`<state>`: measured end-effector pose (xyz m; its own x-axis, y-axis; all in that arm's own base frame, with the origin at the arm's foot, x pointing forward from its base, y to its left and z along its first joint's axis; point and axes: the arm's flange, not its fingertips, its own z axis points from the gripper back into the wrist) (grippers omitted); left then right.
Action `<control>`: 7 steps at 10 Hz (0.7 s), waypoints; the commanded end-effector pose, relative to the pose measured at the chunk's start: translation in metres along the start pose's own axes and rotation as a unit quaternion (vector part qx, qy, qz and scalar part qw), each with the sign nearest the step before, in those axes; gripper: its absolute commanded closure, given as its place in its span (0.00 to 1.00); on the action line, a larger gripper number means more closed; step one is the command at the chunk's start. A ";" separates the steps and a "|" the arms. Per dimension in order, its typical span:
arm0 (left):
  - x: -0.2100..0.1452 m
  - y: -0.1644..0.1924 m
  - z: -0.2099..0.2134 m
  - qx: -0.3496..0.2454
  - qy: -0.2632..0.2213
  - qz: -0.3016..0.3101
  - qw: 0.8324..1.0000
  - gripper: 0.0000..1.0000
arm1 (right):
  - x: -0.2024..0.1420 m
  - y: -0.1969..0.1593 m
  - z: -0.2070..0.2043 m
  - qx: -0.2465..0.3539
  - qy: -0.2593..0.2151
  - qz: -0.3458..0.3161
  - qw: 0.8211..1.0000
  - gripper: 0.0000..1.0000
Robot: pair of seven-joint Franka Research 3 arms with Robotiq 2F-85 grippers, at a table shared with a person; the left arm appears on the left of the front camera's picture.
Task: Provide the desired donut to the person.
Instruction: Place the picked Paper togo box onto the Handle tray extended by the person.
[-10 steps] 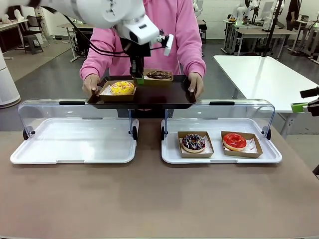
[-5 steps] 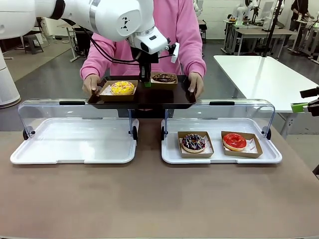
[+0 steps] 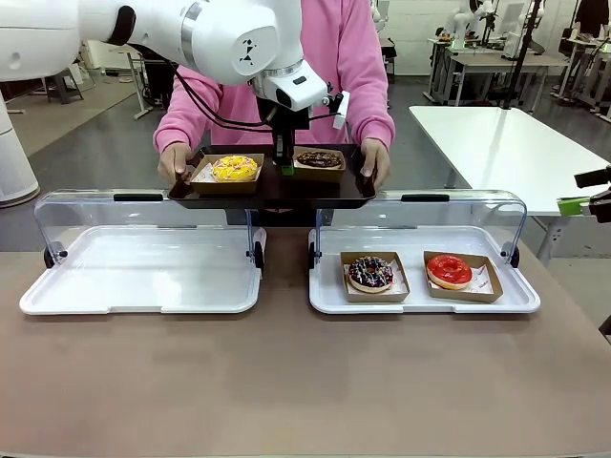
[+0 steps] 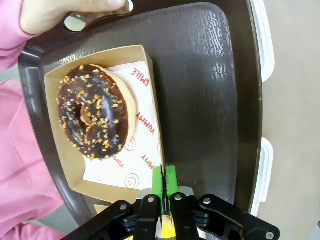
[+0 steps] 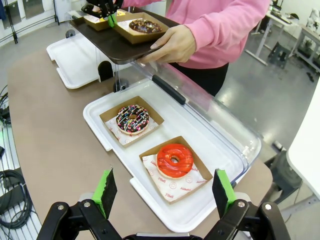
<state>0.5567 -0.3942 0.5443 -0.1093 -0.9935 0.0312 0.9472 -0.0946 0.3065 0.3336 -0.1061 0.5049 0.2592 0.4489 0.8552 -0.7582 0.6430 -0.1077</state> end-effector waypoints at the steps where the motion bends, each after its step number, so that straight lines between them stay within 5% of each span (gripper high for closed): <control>1: 0.003 0.003 0.004 -0.011 -0.003 0.014 1.000 0.39 | -0.001 -0.002 -0.004 0.005 -0.014 0.001 1.000 0.00; 2: 0.002 0.003 0.005 -0.013 -0.004 0.016 1.000 0.01 | -0.001 -0.002 -0.004 0.005 -0.014 0.001 1.000 0.00; 5: 0.002 0.003 0.010 -0.024 -0.007 0.015 1.000 0.00 | -0.001 -0.002 -0.004 0.005 -0.014 0.001 1.000 0.00; 6: 0.002 0.003 0.012 -0.029 -0.011 0.017 0.999 0.07 | -0.001 -0.002 -0.004 0.005 -0.014 0.001 1.000 0.00; 7: 0.001 0.004 0.013 -0.032 -0.010 0.017 0.999 0.00 | -0.001 -0.002 -0.004 0.005 -0.014 0.001 1.000 0.00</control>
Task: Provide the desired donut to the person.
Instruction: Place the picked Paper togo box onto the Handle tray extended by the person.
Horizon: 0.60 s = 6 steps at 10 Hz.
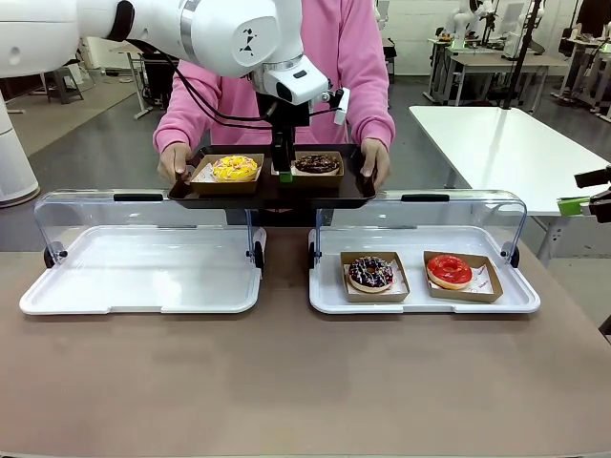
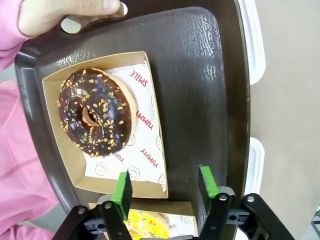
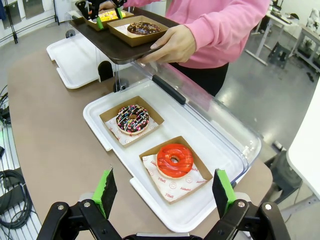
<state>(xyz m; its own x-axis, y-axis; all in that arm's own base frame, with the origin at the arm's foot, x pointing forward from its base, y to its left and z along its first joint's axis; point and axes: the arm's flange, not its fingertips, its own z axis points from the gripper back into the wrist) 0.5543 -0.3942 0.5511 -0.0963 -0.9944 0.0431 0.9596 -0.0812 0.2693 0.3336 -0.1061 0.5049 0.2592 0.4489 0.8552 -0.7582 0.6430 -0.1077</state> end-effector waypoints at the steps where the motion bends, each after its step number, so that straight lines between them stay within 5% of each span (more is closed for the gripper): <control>1: 0.001 0.004 0.007 -0.018 -0.003 0.008 1.000 0.00 | -0.001 -0.002 -0.004 0.005 -0.014 0.001 1.000 0.00; 6: -0.002 0.002 0.011 -0.033 -0.017 0.001 0.999 0.00 | -0.001 -0.002 -0.004 0.005 -0.014 0.001 1.000 0.00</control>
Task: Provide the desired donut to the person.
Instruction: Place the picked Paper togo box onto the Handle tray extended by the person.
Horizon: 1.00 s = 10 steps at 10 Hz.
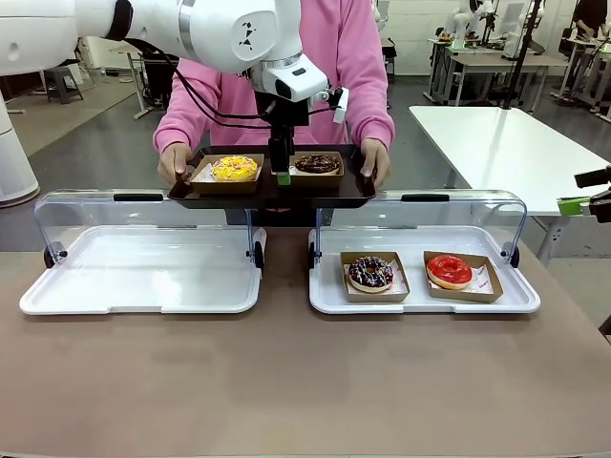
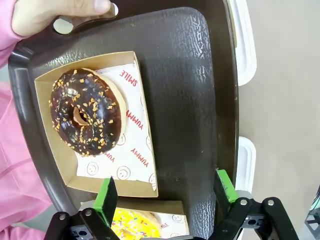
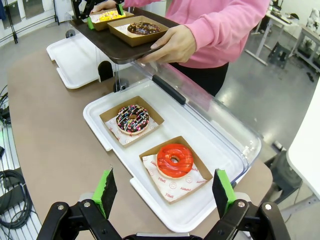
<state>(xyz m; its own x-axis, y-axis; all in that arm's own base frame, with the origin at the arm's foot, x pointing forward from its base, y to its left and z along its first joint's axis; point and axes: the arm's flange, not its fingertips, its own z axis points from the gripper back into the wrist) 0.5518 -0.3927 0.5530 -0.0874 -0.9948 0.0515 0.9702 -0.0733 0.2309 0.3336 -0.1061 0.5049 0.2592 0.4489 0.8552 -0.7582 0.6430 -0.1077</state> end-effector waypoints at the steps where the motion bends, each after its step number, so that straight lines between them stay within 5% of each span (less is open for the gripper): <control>1: -0.008 -0.009 0.017 -0.044 -0.025 -0.025 0.998 0.00 | -0.001 -0.002 -0.004 0.005 -0.014 0.001 1.000 0.00; 2: 0.000 0.000 0.000 0.000 0.000 0.000 1.000 0.00 | -0.001 -0.002 -0.004 0.005 -0.014 0.001 1.000 0.00; 10: 0.000 0.000 0.000 0.000 0.000 0.000 1.000 0.00 | -0.001 -0.002 -0.004 0.005 -0.014 0.001 1.000 0.00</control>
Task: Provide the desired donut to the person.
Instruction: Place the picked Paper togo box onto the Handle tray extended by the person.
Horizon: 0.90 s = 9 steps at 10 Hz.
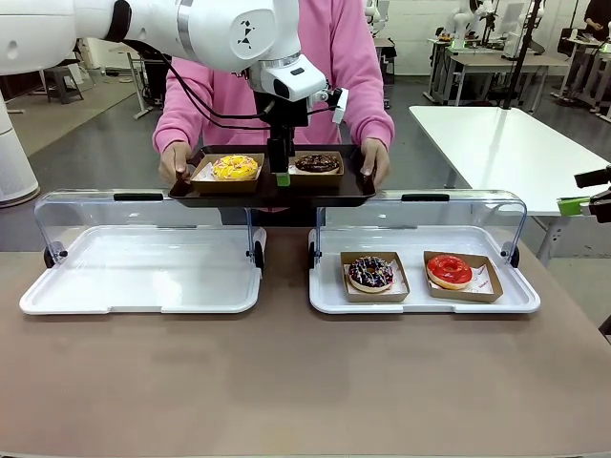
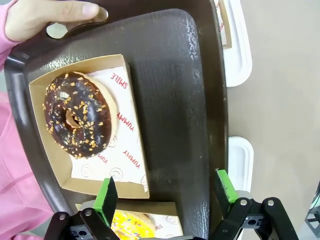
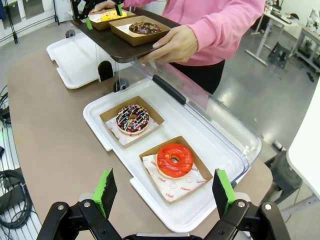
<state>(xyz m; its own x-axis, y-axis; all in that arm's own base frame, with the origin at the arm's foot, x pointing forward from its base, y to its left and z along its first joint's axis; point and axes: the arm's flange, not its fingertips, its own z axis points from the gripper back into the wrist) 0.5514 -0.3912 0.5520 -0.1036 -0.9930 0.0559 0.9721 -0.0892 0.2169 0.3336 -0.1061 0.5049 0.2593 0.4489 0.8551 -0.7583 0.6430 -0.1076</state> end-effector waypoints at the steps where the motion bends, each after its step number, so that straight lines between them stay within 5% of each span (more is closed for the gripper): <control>1: 0.001 0.001 0.001 0.008 0.004 0.007 1.000 0.00 | -0.001 -0.002 -0.004 0.005 -0.014 0.001 1.000 0.00; 7: 0.000 0.000 0.000 0.000 0.000 0.000 1.000 0.00 | -0.001 -0.002 -0.004 0.005 -0.014 0.001 1.000 0.00; 9: -0.027 -0.019 0.045 0.015 -0.013 0.099 0.995 0.00 | -0.001 -0.002 -0.004 0.005 -0.014 0.001 1.000 0.00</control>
<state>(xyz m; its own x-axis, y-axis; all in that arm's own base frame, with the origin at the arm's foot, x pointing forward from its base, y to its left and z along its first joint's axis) 0.5451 -0.3839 0.5730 -0.0282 -0.9954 0.0918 0.9732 -0.0064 0.2297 0.3336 -0.1060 0.5048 0.2593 0.4489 0.8551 -0.7583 0.6430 -0.1076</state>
